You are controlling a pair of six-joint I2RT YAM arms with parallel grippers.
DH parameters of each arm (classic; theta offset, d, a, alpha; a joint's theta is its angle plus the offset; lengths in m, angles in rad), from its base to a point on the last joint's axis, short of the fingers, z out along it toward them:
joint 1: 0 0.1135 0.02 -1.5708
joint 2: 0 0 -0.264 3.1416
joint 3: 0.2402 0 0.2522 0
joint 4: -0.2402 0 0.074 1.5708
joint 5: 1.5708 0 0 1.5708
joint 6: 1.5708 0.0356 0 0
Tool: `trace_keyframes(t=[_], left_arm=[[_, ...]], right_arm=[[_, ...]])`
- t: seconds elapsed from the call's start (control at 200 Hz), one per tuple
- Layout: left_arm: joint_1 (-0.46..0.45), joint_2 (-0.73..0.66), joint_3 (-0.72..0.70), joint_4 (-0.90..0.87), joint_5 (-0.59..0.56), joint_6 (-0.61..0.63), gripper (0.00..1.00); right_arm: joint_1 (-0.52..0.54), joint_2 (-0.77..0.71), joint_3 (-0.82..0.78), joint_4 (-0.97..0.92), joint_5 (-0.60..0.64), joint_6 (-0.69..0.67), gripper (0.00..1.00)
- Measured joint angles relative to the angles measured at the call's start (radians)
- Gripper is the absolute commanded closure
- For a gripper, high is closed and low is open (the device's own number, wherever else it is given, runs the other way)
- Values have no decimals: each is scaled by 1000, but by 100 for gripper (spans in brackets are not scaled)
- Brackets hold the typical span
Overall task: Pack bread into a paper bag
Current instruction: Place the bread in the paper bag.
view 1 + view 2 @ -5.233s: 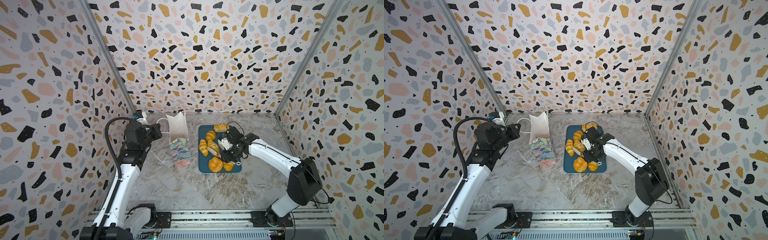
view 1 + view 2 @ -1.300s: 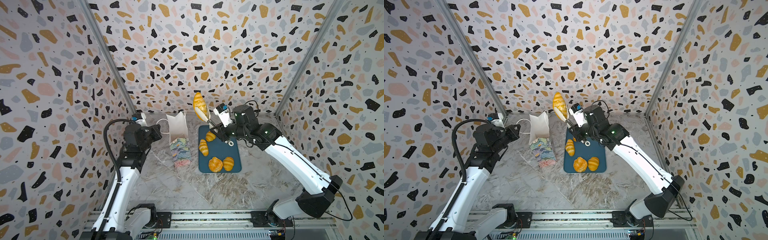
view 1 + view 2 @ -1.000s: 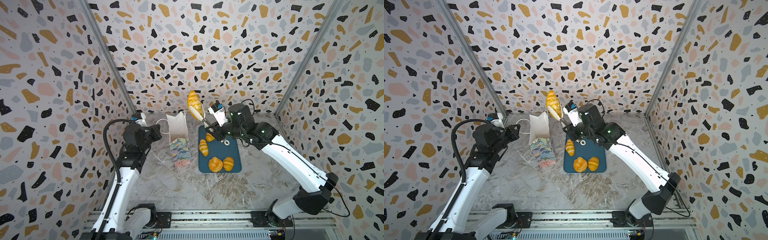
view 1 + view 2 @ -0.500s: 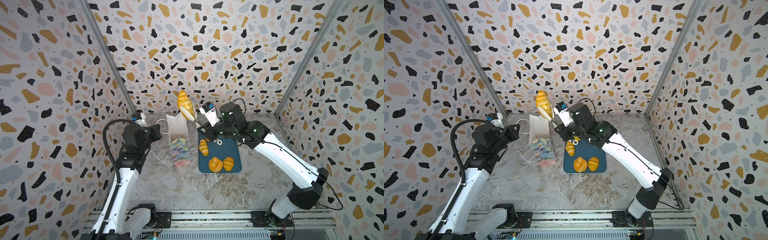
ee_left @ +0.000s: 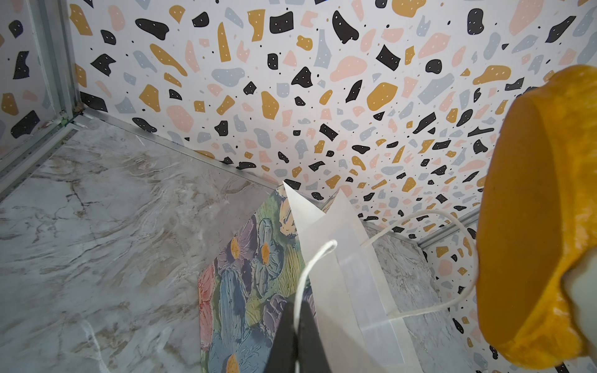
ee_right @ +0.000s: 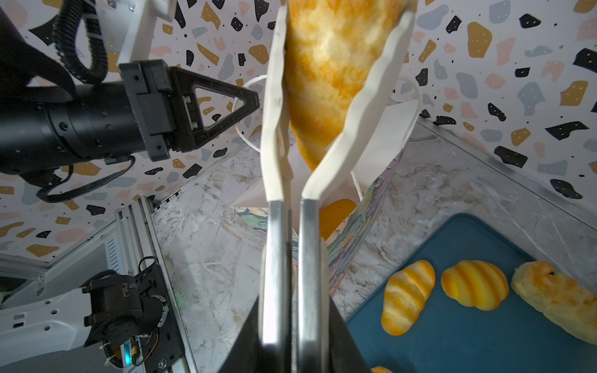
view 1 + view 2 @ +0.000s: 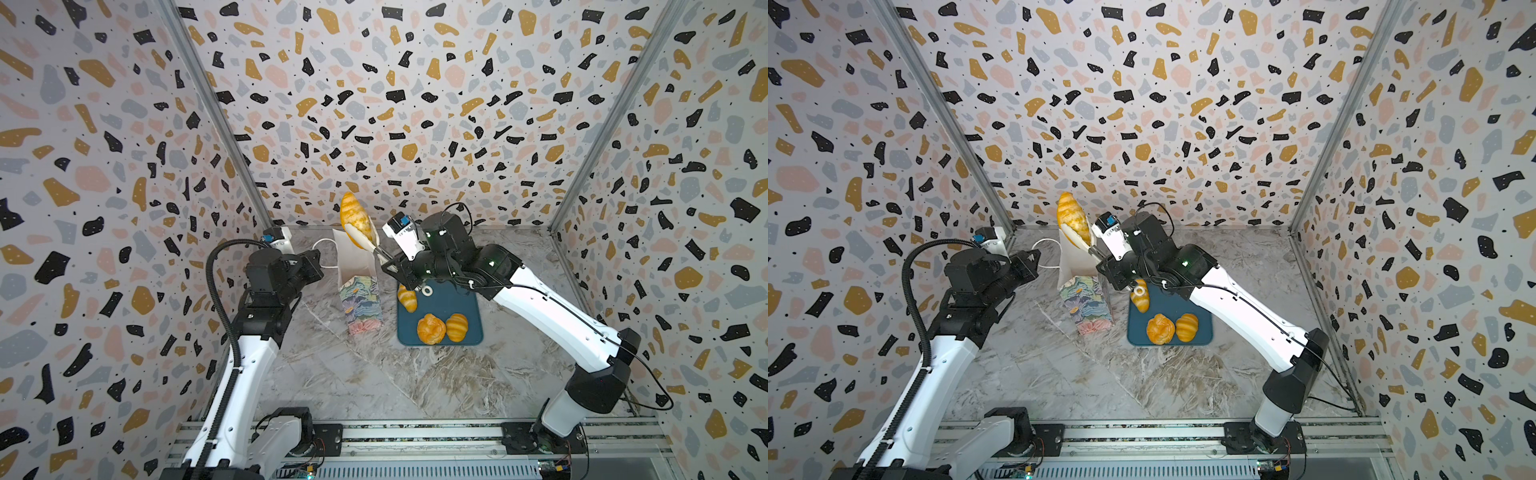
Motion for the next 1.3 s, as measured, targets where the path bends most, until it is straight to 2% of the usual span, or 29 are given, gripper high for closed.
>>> trace_keyframes(t=[0.761,1.302], left_arm=[[0,-1,0,-3,0,0,100],[0,-10,-4,-4,0,0,100]], right_arm=[[28,13,64,10,24,3,84],[56,117,49,12,17,15,84]])
